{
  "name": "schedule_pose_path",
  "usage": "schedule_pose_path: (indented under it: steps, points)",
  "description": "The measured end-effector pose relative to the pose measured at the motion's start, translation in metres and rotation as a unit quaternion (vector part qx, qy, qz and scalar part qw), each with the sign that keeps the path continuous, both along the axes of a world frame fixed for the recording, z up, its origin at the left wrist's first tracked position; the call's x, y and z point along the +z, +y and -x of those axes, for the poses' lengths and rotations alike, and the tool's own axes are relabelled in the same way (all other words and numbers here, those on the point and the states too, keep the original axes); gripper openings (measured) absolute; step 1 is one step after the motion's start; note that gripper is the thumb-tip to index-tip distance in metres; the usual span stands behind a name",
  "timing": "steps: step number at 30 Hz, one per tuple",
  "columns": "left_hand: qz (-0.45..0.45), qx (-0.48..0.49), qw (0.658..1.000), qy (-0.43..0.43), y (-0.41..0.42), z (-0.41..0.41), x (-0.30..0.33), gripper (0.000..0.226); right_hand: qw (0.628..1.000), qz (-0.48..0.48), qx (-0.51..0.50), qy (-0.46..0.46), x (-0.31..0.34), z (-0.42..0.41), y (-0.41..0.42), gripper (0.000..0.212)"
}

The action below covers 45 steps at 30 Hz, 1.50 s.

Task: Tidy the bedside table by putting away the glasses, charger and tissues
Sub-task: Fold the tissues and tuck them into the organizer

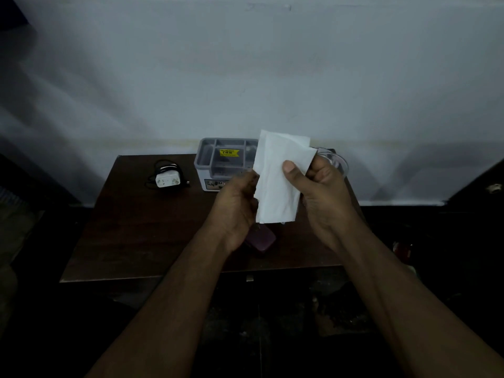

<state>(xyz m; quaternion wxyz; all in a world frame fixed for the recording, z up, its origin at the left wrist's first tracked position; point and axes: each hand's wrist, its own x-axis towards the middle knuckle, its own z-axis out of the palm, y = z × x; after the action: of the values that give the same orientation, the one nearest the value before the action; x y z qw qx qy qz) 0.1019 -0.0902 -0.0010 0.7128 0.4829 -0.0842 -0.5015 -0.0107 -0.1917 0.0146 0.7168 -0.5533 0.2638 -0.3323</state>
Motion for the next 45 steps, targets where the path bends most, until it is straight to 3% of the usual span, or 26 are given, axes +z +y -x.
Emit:
schedule_pose_path:
  steps: [7,11,17,20,22,24,26,27,28,30,32,38,45]
  points:
    - [0.021,-0.04,0.993,0.112,0.0,0.004,0.002,0.041,0.997,-0.064,0.025,-0.042,0.006,0.0,0.004,0.051]
    - [-0.026,-0.039,0.995,0.083,-0.002,0.004,-0.005,0.03,0.996,-0.068,0.028,-0.058,0.007,-0.001,0.005,0.055]
    - [-0.156,0.107,0.977,-0.097,-0.004,-0.013,-0.02,0.02,0.994,-0.083,-0.018,-0.069,0.009,0.0,0.001,0.054]
    - [-0.208,0.105,0.95,-0.208,-0.001,-0.018,-0.026,0.017,0.991,-0.105,-0.028,-0.077,0.008,0.001,-0.002,0.032]
    - [-0.237,0.087,0.918,-0.304,0.004,-0.016,-0.029,0.015,0.989,-0.122,-0.023,-0.084,0.008,0.002,-0.004,0.019]
    - [-0.259,0.09,0.852,-0.446,0.008,-0.013,-0.029,0.015,0.986,-0.139,-0.018,-0.095,0.009,0.001,-0.004,0.017]
    - [-0.226,0.133,0.787,-0.559,0.009,-0.011,-0.023,0.021,0.982,-0.153,-0.001,-0.112,0.01,0.001,-0.002,0.019]
    - [-0.187,0.153,0.787,-0.567,0.009,-0.009,-0.019,0.028,0.98,-0.161,0.012,-0.118,0.011,0.001,-0.001,0.022]
    - [-0.136,0.163,0.819,-0.534,0.008,-0.006,-0.013,0.036,0.978,-0.168,0.024,-0.121,0.011,0.001,0.0,0.025]
    - [-0.045,0.141,0.913,-0.381,0.005,0.002,-0.004,0.052,0.976,-0.179,0.043,-0.113,0.01,0.0,0.002,0.033]
    - [-0.009,0.097,0.965,-0.242,0.004,0.003,-0.003,0.056,0.977,-0.183,0.055,-0.096,0.008,0.0,0.002,0.041]
    - [0.018,0.129,0.983,-0.131,0.003,-0.007,-0.002,0.016,0.986,-0.127,0.092,-0.049,0.002,0.0,0.003,0.044]
    - [0.046,0.177,0.98,-0.078,0.006,-0.015,0.006,0.021,0.985,-0.004,0.171,0.035,-0.005,0.01,-0.002,0.031]
